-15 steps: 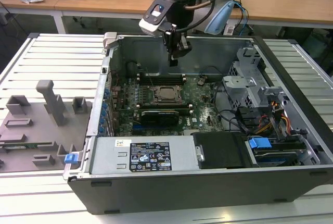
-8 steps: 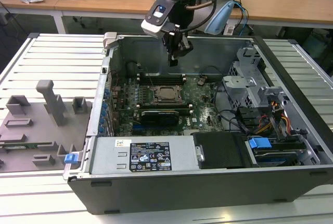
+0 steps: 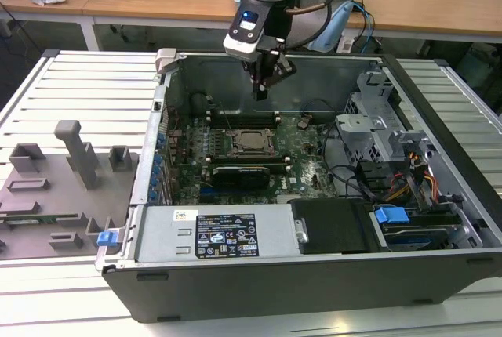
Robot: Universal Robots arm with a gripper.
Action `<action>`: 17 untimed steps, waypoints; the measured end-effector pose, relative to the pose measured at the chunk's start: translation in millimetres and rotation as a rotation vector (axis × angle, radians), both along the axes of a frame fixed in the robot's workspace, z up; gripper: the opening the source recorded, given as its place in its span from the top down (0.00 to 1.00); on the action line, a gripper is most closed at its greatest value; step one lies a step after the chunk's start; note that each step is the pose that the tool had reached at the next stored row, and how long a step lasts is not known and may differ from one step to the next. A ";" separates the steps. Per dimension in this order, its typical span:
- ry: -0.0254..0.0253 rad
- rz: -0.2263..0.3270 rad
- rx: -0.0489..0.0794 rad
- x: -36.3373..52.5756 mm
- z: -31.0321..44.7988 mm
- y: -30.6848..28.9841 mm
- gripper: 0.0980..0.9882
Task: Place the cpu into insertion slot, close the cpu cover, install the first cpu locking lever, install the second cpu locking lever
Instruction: 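Install the first cpu locking lever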
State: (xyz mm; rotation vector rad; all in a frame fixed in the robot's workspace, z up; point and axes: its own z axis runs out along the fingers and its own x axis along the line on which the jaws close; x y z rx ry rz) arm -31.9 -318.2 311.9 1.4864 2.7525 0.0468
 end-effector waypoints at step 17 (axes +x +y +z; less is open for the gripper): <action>-0.0001 0.409 0.000 0.0 -1.1 0.0 0.99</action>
